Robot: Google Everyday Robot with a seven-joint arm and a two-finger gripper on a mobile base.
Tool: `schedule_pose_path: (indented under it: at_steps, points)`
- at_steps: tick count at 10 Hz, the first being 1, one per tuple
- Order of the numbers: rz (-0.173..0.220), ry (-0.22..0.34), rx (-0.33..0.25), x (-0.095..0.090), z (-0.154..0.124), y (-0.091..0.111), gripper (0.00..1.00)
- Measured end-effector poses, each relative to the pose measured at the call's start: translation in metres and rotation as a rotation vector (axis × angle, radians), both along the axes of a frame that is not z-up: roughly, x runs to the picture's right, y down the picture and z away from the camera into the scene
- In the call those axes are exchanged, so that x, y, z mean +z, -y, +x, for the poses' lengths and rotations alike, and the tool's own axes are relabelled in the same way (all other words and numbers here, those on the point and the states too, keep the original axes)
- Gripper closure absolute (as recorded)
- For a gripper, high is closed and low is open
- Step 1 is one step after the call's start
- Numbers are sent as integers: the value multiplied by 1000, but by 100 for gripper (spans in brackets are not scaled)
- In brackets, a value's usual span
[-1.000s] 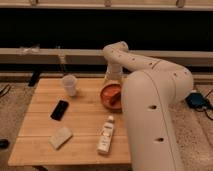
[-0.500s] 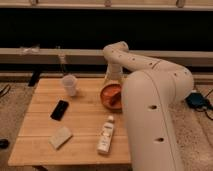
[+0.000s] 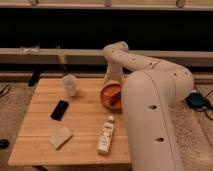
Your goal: Place the eraser on the white sponge
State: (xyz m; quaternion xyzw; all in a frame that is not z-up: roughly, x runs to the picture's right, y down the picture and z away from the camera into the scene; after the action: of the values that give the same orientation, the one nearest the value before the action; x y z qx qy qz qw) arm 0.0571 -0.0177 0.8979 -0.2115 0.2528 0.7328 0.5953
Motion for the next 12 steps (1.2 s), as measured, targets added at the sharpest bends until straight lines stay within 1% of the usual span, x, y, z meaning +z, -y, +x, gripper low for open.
schedule_pose_path:
  at_steps: [1, 2, 4, 5, 6, 7, 8, 9, 11, 12]
  points:
    - [-1, 0, -1, 0, 0, 0, 20]
    - [4, 7, -18, -4, -3, -1, 20]
    - [30, 43, -78, -15, -28, -4, 20]
    - [42, 59, -120, -26, -46, -12, 20]
    - [53, 74, -169, -41, -66, -25, 20]
    - [56, 87, -201, -51, -80, -35, 20]
    - [47, 111, -238, -64, -103, -53, 20]
    - [31, 136, -259, -74, -121, -67, 20]
    - [-17, 177, -286, -86, -147, -93, 20]
    - [-48, 197, -303, -88, -163, -107, 20]
